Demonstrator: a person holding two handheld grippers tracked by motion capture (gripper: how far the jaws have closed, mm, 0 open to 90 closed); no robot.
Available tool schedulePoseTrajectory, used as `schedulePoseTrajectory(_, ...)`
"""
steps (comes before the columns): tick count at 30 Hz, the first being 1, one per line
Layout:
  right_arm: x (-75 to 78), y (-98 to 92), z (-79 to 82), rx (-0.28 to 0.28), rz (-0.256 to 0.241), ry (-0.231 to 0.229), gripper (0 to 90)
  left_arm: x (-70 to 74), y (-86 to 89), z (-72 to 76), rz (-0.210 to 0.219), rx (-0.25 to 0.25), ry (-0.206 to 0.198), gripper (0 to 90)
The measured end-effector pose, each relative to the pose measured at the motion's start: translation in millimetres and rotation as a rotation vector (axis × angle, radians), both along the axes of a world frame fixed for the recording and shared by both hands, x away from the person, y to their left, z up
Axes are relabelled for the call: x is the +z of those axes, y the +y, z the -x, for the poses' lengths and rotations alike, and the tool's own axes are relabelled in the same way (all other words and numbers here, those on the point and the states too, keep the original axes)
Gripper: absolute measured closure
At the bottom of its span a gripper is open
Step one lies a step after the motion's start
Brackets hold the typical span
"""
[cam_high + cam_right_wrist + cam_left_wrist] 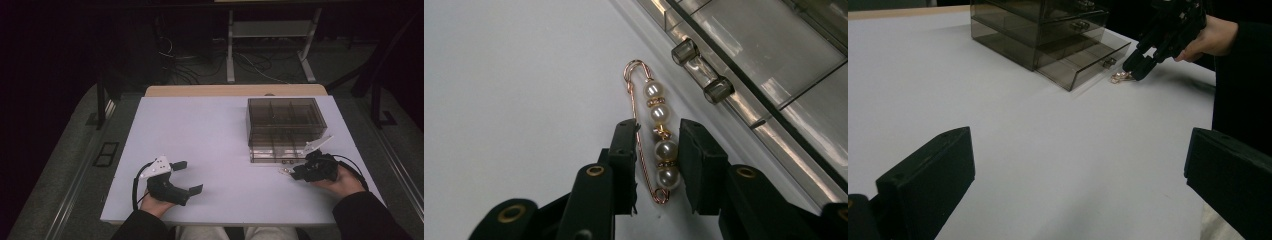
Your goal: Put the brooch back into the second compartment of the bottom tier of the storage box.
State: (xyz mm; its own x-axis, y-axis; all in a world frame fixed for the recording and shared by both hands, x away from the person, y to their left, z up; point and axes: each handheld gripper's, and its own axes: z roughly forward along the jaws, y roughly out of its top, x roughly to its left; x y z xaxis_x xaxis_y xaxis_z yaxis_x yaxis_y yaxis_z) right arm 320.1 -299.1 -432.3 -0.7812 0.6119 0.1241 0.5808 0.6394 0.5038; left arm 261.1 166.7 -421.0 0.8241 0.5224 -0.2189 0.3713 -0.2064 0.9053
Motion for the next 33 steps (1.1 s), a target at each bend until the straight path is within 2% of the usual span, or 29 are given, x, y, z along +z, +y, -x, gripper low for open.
schedulePoseTrajectory(17, 0.1, 1.4, 1.5, 0.019, 0.025, -0.014, 75.1, 0.0, 0.0, 0.1, 0.001, 0.000, 0.000, 0.0)
schedulePoseTrajectory(33, 0.9, 1.9, 1.8, 0.037, 0.027, 0.012, 78.9, -0.1, -0.1, 0.1, -0.001, 0.000, -0.001, 0.0)
